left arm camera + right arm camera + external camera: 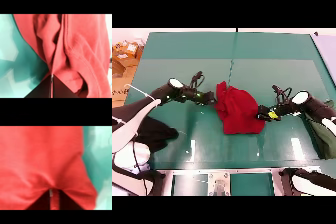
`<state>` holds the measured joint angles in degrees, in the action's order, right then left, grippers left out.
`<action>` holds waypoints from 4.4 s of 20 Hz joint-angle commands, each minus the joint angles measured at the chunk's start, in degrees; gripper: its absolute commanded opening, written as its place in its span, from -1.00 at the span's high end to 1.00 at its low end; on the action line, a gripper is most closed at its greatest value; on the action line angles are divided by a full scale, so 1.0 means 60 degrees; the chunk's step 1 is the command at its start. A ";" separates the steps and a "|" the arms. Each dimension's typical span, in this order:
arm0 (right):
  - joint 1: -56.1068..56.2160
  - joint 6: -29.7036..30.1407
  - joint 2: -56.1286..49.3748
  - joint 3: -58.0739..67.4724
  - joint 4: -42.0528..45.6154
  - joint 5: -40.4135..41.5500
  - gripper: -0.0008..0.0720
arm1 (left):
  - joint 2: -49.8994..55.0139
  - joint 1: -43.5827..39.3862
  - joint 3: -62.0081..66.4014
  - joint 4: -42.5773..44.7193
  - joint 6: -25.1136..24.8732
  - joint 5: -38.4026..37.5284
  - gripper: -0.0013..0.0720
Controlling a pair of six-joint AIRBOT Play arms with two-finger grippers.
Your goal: Fold the shirts.
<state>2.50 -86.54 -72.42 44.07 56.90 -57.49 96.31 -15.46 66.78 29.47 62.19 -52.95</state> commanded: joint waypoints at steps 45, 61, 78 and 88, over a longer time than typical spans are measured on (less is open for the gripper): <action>-0.2830 0.2204 0.2838 0.9340 -0.5617 -0.3697 0.93 | -0.7530 0.4197 0.6517 0.1730 0.0474 -0.3308 0.91; 0.0408 0.2772 -0.5297 0.7497 -0.4645 -0.1417 0.91 | -0.6838 0.4197 -0.5096 0.2659 0.0535 -0.0331 0.91; -0.4084 0.1319 -0.1115 0.2248 -0.1450 -0.2014 0.82 | -0.5938 0.4197 -0.3362 0.3672 -0.0095 -0.0204 -0.54; -0.1064 0.1854 -0.1679 -0.1290 -0.3442 0.0484 0.13 | -0.4248 0.4197 -0.2616 0.3657 -0.0401 -0.0769 -0.54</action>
<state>-9.28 -75.83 -80.31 38.65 38.72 -59.09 68.95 9.72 50.59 51.42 60.97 -56.16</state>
